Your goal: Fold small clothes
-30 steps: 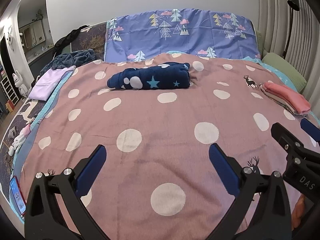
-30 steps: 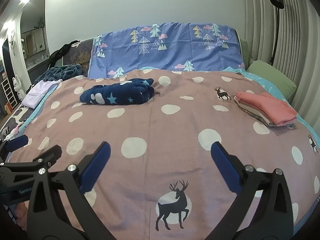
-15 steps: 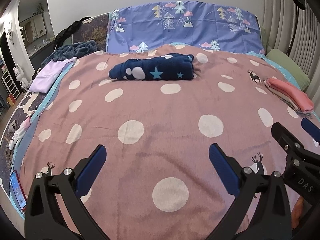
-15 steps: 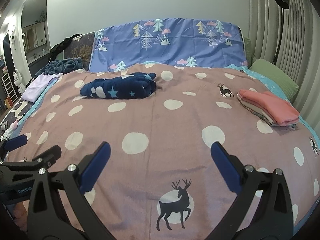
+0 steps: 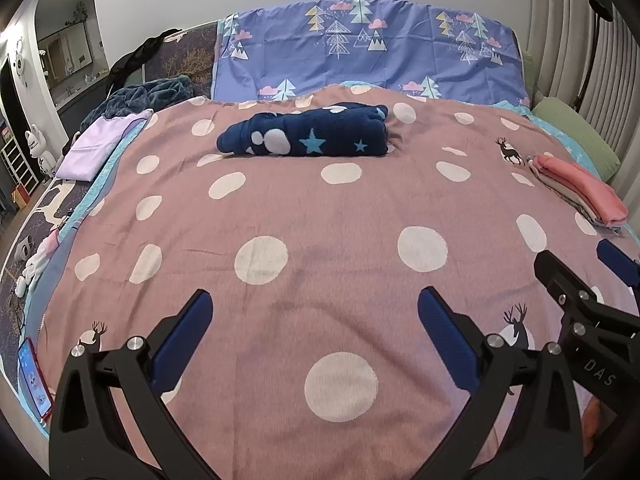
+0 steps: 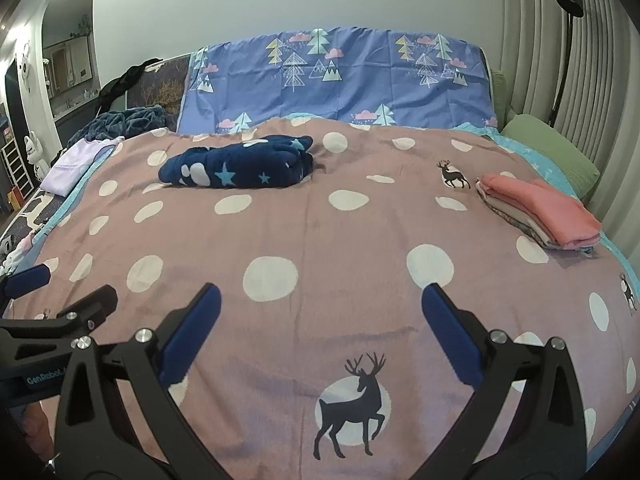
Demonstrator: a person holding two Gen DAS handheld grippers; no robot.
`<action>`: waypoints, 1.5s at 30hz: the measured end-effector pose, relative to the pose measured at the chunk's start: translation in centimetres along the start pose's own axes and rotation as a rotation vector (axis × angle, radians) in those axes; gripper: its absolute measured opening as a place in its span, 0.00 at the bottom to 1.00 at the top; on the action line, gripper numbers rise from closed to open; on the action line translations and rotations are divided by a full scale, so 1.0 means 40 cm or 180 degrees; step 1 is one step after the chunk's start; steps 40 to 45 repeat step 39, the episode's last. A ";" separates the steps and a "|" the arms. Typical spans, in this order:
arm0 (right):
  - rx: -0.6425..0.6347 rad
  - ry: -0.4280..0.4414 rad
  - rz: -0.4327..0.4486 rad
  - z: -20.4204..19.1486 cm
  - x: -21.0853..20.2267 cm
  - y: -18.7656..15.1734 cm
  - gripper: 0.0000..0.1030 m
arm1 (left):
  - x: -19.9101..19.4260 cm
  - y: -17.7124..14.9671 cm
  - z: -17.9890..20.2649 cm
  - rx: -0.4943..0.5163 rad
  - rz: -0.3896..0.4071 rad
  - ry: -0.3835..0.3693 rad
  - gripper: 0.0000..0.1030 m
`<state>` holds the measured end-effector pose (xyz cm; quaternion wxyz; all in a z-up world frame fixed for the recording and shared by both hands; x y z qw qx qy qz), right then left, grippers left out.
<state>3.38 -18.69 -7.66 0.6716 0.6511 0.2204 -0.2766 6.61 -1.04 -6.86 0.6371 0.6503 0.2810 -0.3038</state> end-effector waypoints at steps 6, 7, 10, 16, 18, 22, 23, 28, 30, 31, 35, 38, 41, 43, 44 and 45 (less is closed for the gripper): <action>0.0006 -0.0033 -0.0005 0.003 0.003 0.001 0.98 | 0.003 -0.004 0.001 0.0003 -0.0007 0.0013 0.99; 0.0008 -0.0038 -0.0016 0.004 0.005 0.002 0.98 | 0.003 -0.004 0.002 0.0004 -0.0007 0.0015 0.99; 0.0001 -0.0060 -0.0040 0.008 0.009 0.004 0.98 | 0.004 -0.003 0.000 -0.0004 0.0000 0.0010 0.99; 0.0018 -0.0069 -0.0071 0.016 0.013 -0.002 0.98 | 0.002 -0.004 0.003 -0.0005 0.0003 0.0033 0.99; 0.0037 -0.0071 -0.0084 0.022 0.015 -0.002 0.98 | 0.001 -0.002 -0.003 -0.0004 0.0003 0.0027 0.99; 0.0064 -0.0075 -0.0103 0.030 0.018 -0.004 0.98 | 0.002 -0.002 -0.003 -0.0004 0.0003 0.0025 0.99; 0.0065 -0.0075 -0.0105 0.031 0.018 -0.004 0.98 | 0.002 -0.002 -0.003 -0.0001 0.0002 0.0023 0.99; 0.0057 -0.0077 -0.0104 0.030 0.019 -0.002 0.98 | -0.007 0.005 -0.001 0.0014 0.0021 -0.0009 0.99; 0.0050 -0.0079 -0.0093 0.029 0.018 -0.001 0.98 | -0.010 0.005 0.000 0.0012 0.0027 -0.0014 0.99; 0.0045 -0.0079 -0.0088 0.029 0.017 -0.001 0.98 | -0.010 0.004 0.001 0.0011 0.0026 -0.0017 0.99; 0.0025 -0.0089 -0.0073 0.025 0.009 0.000 0.98 | -0.011 0.004 0.001 0.0011 0.0032 -0.0020 0.99; 0.0030 -0.0088 -0.0070 0.027 0.009 -0.001 0.98 | -0.014 0.003 0.002 0.0018 0.0048 -0.0032 0.99; 0.0035 -0.0088 -0.0068 0.027 0.007 0.000 0.98 | -0.014 0.003 0.003 0.0023 0.0054 -0.0036 0.99; 0.0035 -0.0088 -0.0068 0.027 0.007 0.000 0.98 | -0.014 0.003 0.003 0.0023 0.0054 -0.0036 0.99; 0.0035 -0.0088 -0.0068 0.027 0.007 0.000 0.98 | -0.014 0.003 0.003 0.0023 0.0054 -0.0036 0.99; 0.0035 -0.0088 -0.0068 0.027 0.007 0.000 0.98 | -0.014 0.003 0.003 0.0023 0.0054 -0.0036 0.99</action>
Point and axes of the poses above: each gripper's, at about its wrist camera, not at the fingertips, and x roughly the way its jaws point, z to its right, y to its top, the point moved 2 cm from there along x, roughly the way its jaws point, and after that the axes turned 6 degrees about -x, right-handed, at the moved point
